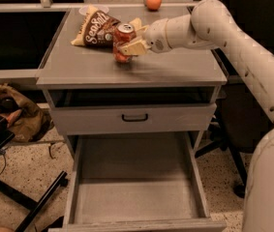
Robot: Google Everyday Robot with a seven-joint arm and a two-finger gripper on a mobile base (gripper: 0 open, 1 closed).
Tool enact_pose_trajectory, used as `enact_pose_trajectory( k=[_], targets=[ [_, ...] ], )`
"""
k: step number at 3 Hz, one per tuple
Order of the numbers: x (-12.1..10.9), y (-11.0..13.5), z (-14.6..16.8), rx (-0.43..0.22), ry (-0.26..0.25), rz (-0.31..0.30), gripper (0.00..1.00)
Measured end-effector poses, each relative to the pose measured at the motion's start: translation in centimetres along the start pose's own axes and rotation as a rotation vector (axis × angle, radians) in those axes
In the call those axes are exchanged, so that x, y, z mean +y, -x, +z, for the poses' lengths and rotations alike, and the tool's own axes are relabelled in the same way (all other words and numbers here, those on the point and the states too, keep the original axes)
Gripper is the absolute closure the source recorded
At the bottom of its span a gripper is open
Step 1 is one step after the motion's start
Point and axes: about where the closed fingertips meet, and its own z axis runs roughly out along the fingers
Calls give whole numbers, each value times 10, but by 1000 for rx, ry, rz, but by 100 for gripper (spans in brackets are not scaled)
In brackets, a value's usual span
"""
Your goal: Place coke can into middle drawer
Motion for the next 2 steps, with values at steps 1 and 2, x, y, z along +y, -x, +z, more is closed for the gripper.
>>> enact_pose_trajectory(
  k=[1,2],
  targets=[
    [42,24,-10,41,68,-35,100],
    [86,29,-21,81,133,-20,100]
  ],
)
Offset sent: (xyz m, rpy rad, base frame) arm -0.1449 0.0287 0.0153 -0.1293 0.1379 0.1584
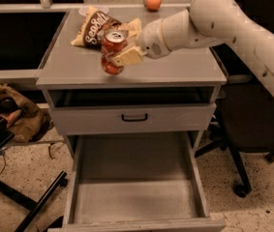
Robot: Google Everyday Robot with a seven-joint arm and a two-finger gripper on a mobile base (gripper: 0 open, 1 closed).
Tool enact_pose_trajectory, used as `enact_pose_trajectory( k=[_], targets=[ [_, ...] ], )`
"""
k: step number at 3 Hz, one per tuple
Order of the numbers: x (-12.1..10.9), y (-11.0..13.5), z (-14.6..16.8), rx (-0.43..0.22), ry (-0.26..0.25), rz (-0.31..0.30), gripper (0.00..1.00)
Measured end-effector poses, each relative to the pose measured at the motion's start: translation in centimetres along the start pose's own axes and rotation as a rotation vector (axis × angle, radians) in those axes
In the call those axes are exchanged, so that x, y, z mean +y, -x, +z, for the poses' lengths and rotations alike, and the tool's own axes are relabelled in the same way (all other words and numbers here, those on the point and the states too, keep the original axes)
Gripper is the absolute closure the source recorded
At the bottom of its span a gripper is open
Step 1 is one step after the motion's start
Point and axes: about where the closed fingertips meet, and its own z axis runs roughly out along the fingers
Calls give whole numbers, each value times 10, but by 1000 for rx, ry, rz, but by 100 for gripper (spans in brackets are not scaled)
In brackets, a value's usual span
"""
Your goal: Place coke can into middle drawer
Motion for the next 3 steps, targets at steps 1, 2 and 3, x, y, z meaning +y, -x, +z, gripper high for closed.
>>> enact_pose_trajectory(
  k=[1,2,3],
  targets=[
    [42,1,-15,17,11,25,100],
    [83,-3,-34,10,-43,56,100],
    [96,-31,-30,43,-38,91,100]
  ],
)
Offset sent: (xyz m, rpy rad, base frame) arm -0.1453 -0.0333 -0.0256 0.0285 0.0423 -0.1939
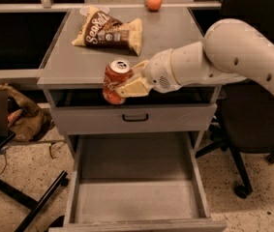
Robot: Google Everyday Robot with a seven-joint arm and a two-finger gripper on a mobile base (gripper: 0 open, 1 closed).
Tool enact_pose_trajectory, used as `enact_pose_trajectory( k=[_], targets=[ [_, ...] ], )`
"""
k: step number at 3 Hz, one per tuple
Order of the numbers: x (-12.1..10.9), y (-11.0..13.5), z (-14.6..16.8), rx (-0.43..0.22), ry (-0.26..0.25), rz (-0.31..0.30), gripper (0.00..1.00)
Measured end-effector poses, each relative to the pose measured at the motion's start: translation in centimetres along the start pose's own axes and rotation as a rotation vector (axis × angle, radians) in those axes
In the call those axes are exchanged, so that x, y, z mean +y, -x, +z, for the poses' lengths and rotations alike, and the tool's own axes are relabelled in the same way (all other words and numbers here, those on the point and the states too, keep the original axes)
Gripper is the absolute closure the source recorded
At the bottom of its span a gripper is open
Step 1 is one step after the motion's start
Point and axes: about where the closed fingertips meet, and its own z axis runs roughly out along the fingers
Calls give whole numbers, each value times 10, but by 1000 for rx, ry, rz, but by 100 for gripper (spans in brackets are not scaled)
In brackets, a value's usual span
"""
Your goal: Place coke can into middle drawer
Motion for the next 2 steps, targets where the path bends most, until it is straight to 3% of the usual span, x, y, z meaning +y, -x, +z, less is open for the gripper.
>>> enact_pose_trajectory(
  k=[1,2],
  targets=[
    [4,-7,4,2,14,3,100],
    [25,-56,22,-10,56,75,100]
  ],
)
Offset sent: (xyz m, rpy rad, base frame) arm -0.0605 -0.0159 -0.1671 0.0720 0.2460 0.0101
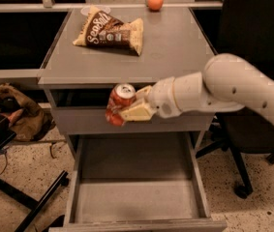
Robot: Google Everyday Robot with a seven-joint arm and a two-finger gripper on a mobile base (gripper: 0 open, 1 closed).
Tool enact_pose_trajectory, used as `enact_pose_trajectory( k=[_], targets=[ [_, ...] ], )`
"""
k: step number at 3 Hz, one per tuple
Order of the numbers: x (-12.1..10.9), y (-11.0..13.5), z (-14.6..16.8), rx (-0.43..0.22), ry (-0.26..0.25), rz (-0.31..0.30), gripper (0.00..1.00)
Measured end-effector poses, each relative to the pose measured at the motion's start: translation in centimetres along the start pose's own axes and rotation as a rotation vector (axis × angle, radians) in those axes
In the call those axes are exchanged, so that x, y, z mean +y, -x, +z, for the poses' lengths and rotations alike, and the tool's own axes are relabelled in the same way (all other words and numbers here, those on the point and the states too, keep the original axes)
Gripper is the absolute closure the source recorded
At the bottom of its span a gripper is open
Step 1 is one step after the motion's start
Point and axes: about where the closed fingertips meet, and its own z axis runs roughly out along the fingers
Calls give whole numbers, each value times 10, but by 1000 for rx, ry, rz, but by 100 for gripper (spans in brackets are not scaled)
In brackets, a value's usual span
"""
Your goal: Place coke can into middle drawer
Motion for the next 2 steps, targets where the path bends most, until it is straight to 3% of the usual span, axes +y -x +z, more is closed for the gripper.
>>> enact_pose_trajectory(
  k=[1,2],
  targets=[
    [23,-92,25,28,-1,84,100],
    [39,-173,43,131,-40,144,100]
  ],
)
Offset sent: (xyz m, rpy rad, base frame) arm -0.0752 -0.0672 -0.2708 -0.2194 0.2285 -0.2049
